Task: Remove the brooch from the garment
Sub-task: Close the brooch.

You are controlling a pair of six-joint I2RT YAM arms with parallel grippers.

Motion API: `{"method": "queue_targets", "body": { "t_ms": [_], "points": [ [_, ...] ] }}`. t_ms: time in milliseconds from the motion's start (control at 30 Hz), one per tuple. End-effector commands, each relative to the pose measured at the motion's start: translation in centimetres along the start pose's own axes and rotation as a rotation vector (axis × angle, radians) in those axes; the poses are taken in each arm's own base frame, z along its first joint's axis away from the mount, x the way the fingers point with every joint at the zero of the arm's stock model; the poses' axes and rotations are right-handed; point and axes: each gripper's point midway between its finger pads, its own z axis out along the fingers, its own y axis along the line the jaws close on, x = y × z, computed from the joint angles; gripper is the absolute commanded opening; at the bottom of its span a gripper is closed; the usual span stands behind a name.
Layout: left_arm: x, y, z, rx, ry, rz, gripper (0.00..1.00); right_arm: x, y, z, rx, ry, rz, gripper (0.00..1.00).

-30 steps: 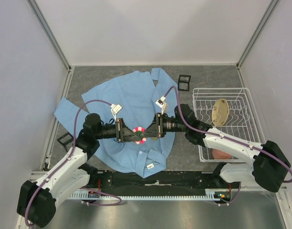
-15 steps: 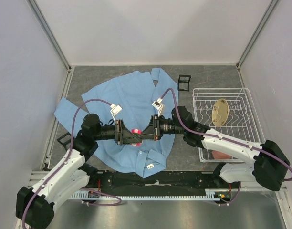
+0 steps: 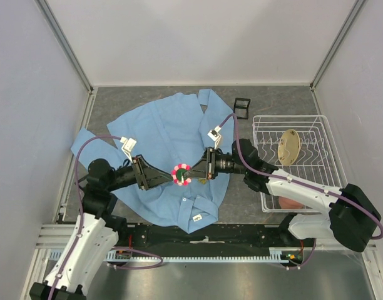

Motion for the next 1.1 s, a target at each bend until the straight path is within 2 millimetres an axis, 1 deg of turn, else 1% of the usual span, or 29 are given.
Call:
{"method": "queue_targets", "body": {
  "t_ms": [0, 167, 267, 333, 500, 533, 600, 633, 700, 733, 767, 800, 833, 900, 1000, 1033, 1067],
  "points": [
    [0.3, -0.3, -0.1, 0.035, 0.003, -0.048, 0.61, -0.6, 1.2, -0.6, -0.057, -0.021, -0.001, 0.00],
    [-0.4, -0.4, 0.2, 0.042, 0.007, -0.038, 0.61, -0.9, 1.7, -0.6, -0.075, -0.033, 0.011, 0.00],
    [-0.7, -0.1, 0.3, 0.024, -0.006, -0.046, 0.58, -1.1, 2.3, -0.6, -0.104, -0.039, 0.025, 0.00],
    [-1.0, 0.4, 0.4, -0.001, -0.019, -0.051, 0.58, -1.3, 2.7, -0.6, -0.125, -0.040, 0.024, 0.00],
    [-1.5, 0.0, 0.7, 0.018, -0.014, -0.018, 0.58, -1.4, 2.9, -0.7, -0.162, -0.032, 0.027, 0.00],
    [-1.6, 0.1, 0.8, 0.019, -0.007, -0.020, 0.56, -1.4, 3.3, -0.8, -0.179, -0.027, 0.019, 0.00],
    [-2.1, -0.4, 1.0, 0.038, -0.005, -0.003, 0.52, -1.4, 3.2, -0.6, -0.177, -0.022, 0.022, 0.00],
    [-2.3, -0.4, 1.1, 0.045, -0.007, -0.003, 0.45, -1.5, 3.2, -0.6, -0.179, -0.023, 0.021, 0.00],
    [-2.7, -0.7, 1.3, 0.063, -0.015, 0.000, 0.38, -1.5, 3.2, -0.5, -0.178, -0.019, 0.022, 0.00],
    [-2.8, -0.8, 1.3, 0.069, -0.013, -0.001, 0.33, -1.6, 3.4, -0.4, -0.183, -0.019, 0.019, 0.00],
    [-2.8, -0.5, 1.5, 0.072, -0.006, -0.011, 0.31, -1.5, 3.4, -0.4, -0.181, -0.016, 0.021, 0.00],
    [-3.0, -0.8, 1.5, 0.089, -0.007, -0.006, 0.29, -1.6, 3.4, -0.4, -0.180, -0.016, 0.017, 0.00],
    [-3.0, -0.8, 1.6, 0.094, -0.003, -0.008, 0.24, -1.6, 3.3, -0.3, -0.174, -0.016, 0.013, 0.00],
    [-2.9, -0.9, 1.7, 0.103, 0.010, -0.011, 0.21, -1.7, 3.2, -0.3, -0.167, -0.016, 0.007, 0.00],
    [-2.8, -0.5, 1.7, 0.095, 0.013, -0.020, 0.23, -1.9, 3.0, -0.3, -0.143, -0.019, -0.020, 0.00],
    [-2.6, 0.0, 1.8, 0.080, 0.018, -0.048, 0.28, -1.9, 2.6, -0.3, -0.108, -0.013, -0.019, 0.00],
    [-2.6, 0.3, 1.8, 0.059, 0.017, -0.070, 0.32, -2.3, 2.1, -0.4, -0.073, -0.029, -0.085, 0.00]
  ]
}}
